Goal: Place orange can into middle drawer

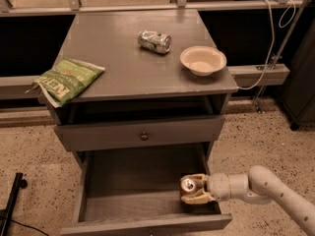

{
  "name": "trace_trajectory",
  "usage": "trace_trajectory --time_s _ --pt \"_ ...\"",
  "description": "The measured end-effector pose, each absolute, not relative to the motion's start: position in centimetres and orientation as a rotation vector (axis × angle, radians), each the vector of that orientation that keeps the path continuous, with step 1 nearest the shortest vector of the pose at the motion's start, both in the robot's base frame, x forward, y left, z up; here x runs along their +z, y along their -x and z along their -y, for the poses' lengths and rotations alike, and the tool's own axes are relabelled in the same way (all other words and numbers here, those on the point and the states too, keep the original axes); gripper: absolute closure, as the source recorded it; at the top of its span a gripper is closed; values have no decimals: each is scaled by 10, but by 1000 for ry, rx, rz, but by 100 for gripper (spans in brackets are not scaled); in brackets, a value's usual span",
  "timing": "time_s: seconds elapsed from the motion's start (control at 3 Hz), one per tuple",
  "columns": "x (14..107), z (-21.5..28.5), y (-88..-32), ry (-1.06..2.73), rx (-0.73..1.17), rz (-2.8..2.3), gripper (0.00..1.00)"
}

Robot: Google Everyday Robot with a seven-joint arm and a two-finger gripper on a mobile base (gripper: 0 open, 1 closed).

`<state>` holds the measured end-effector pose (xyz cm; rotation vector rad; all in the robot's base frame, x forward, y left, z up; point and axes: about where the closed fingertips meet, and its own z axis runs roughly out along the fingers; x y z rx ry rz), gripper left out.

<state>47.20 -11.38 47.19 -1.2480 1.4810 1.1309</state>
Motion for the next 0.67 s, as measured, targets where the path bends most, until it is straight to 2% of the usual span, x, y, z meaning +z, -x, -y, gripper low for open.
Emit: trace_trajectory --time_s 0.33,0.67 --pt "460 119 -473 1288 1119 -1483 82" --pt "459 119 -473 1291 1119 -1484 58"
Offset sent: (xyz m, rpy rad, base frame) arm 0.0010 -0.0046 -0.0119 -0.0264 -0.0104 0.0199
